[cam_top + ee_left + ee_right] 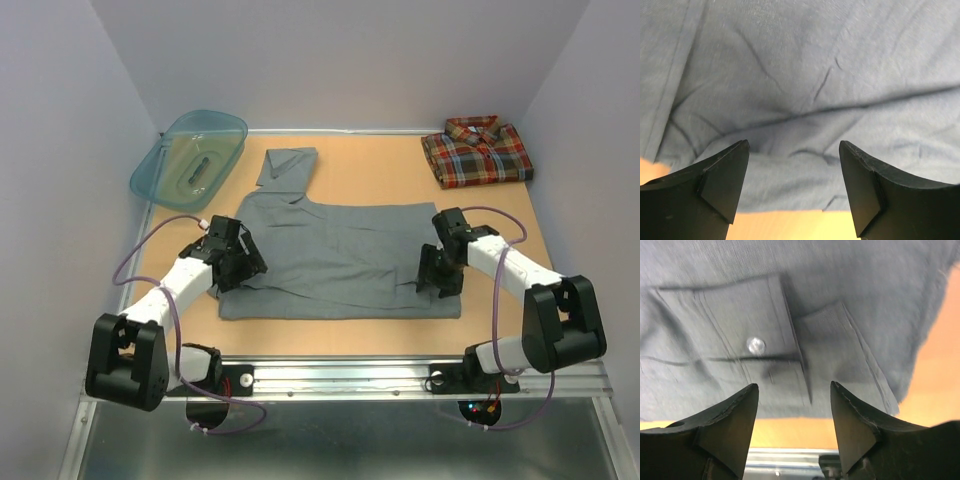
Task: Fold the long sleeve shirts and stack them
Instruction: Fold the shirt
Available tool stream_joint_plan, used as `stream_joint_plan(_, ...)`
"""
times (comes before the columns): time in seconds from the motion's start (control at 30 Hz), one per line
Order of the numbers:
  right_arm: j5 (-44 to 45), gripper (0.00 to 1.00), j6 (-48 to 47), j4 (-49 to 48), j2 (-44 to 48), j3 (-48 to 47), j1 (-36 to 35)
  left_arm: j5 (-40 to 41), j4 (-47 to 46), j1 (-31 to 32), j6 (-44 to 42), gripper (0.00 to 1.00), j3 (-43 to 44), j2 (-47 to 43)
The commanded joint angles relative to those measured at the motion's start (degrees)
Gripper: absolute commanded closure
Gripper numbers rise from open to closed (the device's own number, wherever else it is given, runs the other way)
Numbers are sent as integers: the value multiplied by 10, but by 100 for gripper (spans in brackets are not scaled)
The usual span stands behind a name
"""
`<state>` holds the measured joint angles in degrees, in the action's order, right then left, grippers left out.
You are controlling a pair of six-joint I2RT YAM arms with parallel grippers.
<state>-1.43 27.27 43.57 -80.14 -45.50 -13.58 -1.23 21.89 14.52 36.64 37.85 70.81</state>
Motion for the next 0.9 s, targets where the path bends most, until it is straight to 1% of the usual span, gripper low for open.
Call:
stream_joint_plan(0.0, 31, 35, -3, 45, 29, -90, -3, 3, 49, -2, -28, 16, 36, -50)
stream_joint_plan(0.03, 38, 35, -5, 41, 29, -108, -2, 34, 39, -2, -42, 16, 53, -51)
stream_joint_plan(0.17, 78, 37, -27, 6, 6, -181, -2, 95, 4, -4, -75, 16, 113, -16)
stream_joint_plan(0.23, 105, 39, -41, -16, -19, -215, -1, 120, -28, -7, -87, 16, 149, 17)
stream_joint_plan(0.3, 108, 41, -50, -30, -54, -247, 4, 143, -42, -15, -97, 16, 190, 57)
stream_joint_plan(0.43, 100, 41, -51, -58, -106, -277, 13, 157, -51, -25, -104, 16, 254, 134)
stream_joint_plan(0.6, 93, 42, -50, -93, -155, -315, 32, 149, -76, -49, -111, 17, 324, 242)
stream_joint_plan(0.63, 90, 42, -53, -98, -166, -320, 36, 148, -75, -53, -116, 17, 350, 258)
stream_joint_plan(0.73, 72, 43, -70, -110, -184, -340, 48, 145, -75, -56, -134, 18, 390, 311)
stream_joint_plan(0.77, 71, 43, -82, -110, -195, -346, 50, 134, -76, -56, -148, 18, 412, 331)
stream_joint_plan(0.87, 62, 43, -92, -110, -205, -361, 58, 119, -81, -57, -175, 19, 449, 361)
